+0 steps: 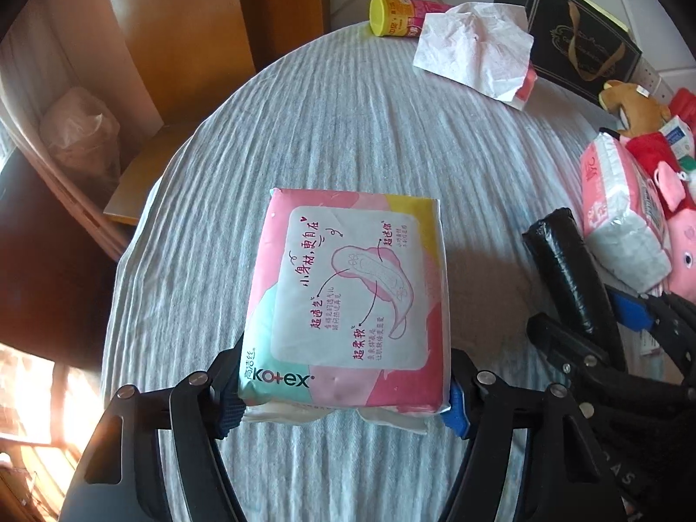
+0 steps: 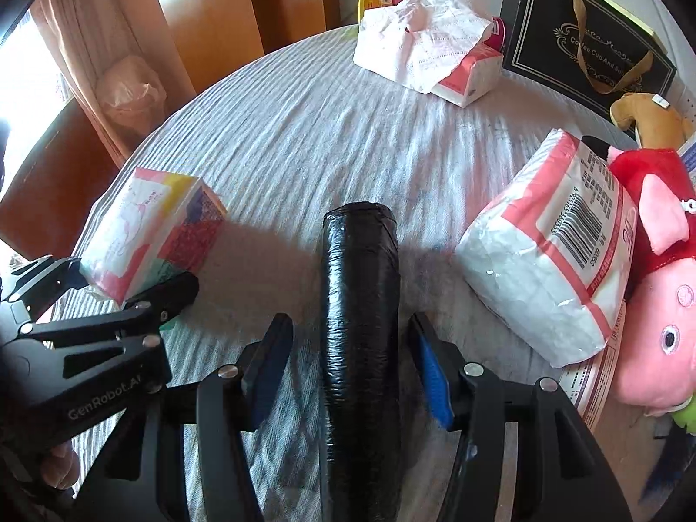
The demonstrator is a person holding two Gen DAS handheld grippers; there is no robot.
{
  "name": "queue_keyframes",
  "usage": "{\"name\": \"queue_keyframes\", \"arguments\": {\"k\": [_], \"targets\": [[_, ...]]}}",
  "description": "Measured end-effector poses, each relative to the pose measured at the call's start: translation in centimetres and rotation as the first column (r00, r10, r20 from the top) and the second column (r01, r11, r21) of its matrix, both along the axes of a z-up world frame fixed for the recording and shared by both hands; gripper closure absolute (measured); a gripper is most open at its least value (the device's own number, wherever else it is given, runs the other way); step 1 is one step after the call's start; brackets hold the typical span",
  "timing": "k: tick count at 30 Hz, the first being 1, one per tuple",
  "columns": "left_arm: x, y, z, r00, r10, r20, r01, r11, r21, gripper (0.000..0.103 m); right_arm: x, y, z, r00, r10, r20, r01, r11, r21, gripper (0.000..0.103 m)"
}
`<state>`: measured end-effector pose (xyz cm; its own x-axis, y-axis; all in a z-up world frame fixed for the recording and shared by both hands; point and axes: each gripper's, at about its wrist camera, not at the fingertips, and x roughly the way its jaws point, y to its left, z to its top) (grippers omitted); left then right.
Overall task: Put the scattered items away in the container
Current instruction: 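Carry the Kotex pack and black bag into the blue crate and release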
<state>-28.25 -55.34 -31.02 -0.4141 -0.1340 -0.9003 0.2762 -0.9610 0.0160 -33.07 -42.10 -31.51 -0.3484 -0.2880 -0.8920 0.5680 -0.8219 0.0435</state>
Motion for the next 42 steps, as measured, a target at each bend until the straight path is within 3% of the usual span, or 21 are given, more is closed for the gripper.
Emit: {"name": "queue_keyframes", "arguments": {"k": [6,7,8,9,17,24,32,36,42], "targets": [[0.7,-0.8,-0.1,1.0,0.001,-0.011,-0.001,1.0,0.009,0.026,0.6,-0.2,-0.2,0.999,-0.032,-0.039,0.032,0.999,0.001,0.045],[0.7,-0.8,-0.1,1.0,0.0,-0.013,0.0,1.0,0.013,0.028,0.8,-0.3,-0.2,0.998,-0.034,-0.05,0.035,0.999,0.016,0.05],[0.7,-0.8,-0.1,1.0,-0.011,-0.019,0.011,1.0,0.018,0.03,1.0,-0.3,-0.1,0.997,-0.047,-0.06,0.049,0.998,0.032,0.068],[0.9,-0.5,0.0,0.999,-0.022,-0.026,0.023,1.0,0.014,0.032,1.2,-0.2,0.0,0.995,-0.062,-0.073,0.065,0.997,0.038,0.072],[2.1,1.2,1.2,0.996,-0.057,-0.071,0.058,0.998,0.01,0.036,2.8,0.4,1.0,0.994,-0.063,-0.093,0.066,0.998,0.025,0.073],[4.0,3.0,5.1,0.987,-0.07,-0.142,0.069,0.998,-0.014,0.036,4.4,2.4,4.5,0.989,-0.073,-0.131,0.069,0.997,-0.035,0.073],[6.0,8.6,11.6,0.963,-0.064,-0.261,0.05,0.997,-0.06,0.036,6.3,9.4,11.7,0.971,-0.075,-0.227,0.043,0.989,-0.144,0.073],[6.7,13.7,14.8,0.947,-0.051,-0.317,0.031,0.997,-0.068,0.036,7.3,15.1,15.4,0.96,-0.071,-0.271,0.017,0.981,-0.195,0.073],[7.0,22.3,18.3,0.927,-0.063,-0.369,0.044,0.997,-0.059,0.036,8.8,23.5,19.8,0.937,-0.056,-0.345,-0.009,0.983,-0.185,0.073]]}}
